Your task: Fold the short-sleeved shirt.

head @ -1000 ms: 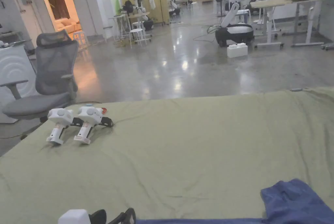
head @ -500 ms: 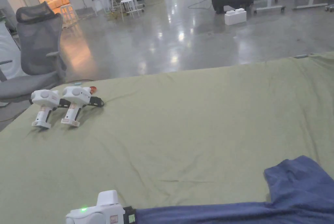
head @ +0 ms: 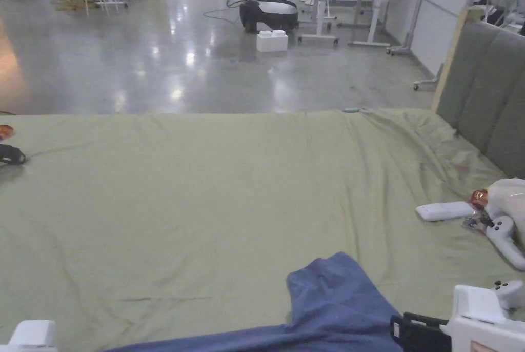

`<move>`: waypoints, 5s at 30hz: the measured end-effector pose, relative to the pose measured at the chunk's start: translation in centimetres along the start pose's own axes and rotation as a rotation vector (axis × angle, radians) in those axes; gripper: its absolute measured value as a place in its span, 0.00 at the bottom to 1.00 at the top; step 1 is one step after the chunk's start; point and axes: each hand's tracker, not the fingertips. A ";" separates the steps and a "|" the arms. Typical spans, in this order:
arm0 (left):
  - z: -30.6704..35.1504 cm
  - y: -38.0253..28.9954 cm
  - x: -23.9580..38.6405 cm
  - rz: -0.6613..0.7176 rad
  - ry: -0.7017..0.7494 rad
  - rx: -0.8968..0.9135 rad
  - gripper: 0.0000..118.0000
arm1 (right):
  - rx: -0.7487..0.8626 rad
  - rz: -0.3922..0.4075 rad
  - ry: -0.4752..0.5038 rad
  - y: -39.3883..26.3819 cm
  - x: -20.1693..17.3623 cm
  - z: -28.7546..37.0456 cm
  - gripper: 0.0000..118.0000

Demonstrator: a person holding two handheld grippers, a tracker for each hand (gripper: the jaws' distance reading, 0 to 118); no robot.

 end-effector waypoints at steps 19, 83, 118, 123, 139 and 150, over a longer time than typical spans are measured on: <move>8.7 -2.3 -2.5 0.047 -0.122 0.220 0.00 | -0.087 0.153 -0.055 0.8 -1.6 -1.2 0.00; 43.6 -21.1 7.3 -0.138 0.045 1.210 0.00 | 0.854 0.286 0.067 -14.4 -13.7 31.3 0.00; 6.8 -20.1 -11.7 0.796 -0.715 0.187 0.72 | 0.441 0.089 0.123 -17.7 -10.7 23.7 0.00; 8.3 -20.2 -9.5 0.915 -0.731 0.126 0.10 | 0.427 0.080 0.134 -17.9 -11.1 23.5 0.00; 23.8 -15.3 -11.7 0.549 -0.373 0.453 0.06 | 0.407 0.029 0.189 -18.5 -9.5 23.1 0.00; 13.5 -13.4 11.3 0.088 -0.459 0.237 0.07 | 0.466 -0.014 0.182 -20.0 -8.8 26.0 0.00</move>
